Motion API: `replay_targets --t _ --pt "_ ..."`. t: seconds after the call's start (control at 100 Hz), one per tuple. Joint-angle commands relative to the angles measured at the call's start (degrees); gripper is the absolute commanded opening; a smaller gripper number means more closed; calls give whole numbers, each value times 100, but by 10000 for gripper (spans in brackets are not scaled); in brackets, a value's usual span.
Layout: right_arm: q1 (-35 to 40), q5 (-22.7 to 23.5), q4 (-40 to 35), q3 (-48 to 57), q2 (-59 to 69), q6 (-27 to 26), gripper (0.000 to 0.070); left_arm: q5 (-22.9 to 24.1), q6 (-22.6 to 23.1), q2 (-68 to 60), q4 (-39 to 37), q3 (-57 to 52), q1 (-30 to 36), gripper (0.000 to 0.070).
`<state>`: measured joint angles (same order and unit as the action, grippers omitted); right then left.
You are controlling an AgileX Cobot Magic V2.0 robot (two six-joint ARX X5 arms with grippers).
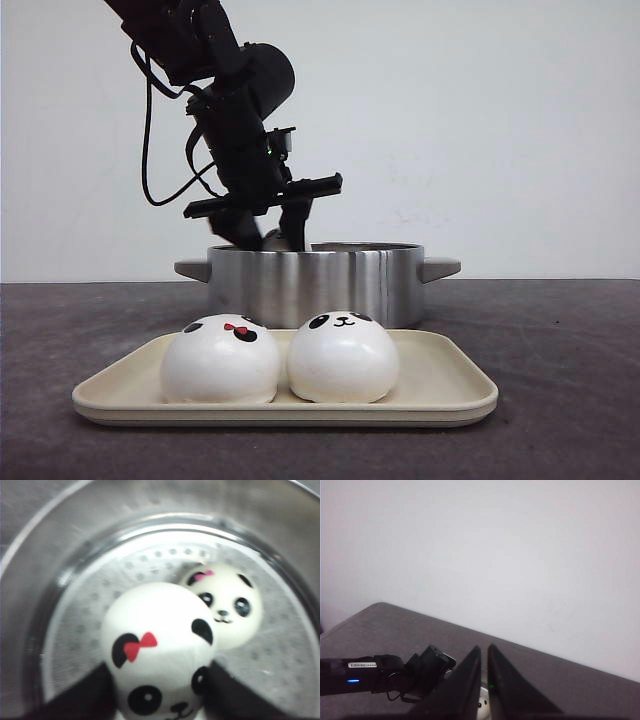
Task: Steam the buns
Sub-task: 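Carry the bun with the left gripper and drop it into the steamer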
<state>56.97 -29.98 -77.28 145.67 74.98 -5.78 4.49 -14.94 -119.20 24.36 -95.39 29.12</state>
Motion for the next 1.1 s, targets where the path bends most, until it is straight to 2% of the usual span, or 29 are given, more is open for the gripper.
replay_targets --t 0.0,0.09,0.17,0.35,0.47,0.62,0.81,1.0,1.09 --pt "66 -9 -400 142 48 42 17 52 52 -127 -9 -157 24 495" --pt "66 -7 -400 138 22 42 17 50 59 -127 15 -157 15 577" --pt "66 -7 -402 131 22 42 17 44 59 -127 13 -160 15 700" --pt "66 -4 -424 107 26 68 17 44 59 -116 57 -208 15 700" --pt "66 -2 -426 -197 22 79 17 37 -149 -81 831 -686 28 700" --pt "66 -2 -426 -951 -22 -4 17 22 -240 87 1683 -1495 173 700" --pt "59 -11 -387 -2354 -59 -155 17 28 -199 1027 1803 -1742 424 700" --pt "48 9 444 -3856 -275 -570 17 50 48 2153 2103 -1742 664 700" --pt "2 251 894 -4498 -407 -863 17 52 170 2686 2398 -1742 732 700"
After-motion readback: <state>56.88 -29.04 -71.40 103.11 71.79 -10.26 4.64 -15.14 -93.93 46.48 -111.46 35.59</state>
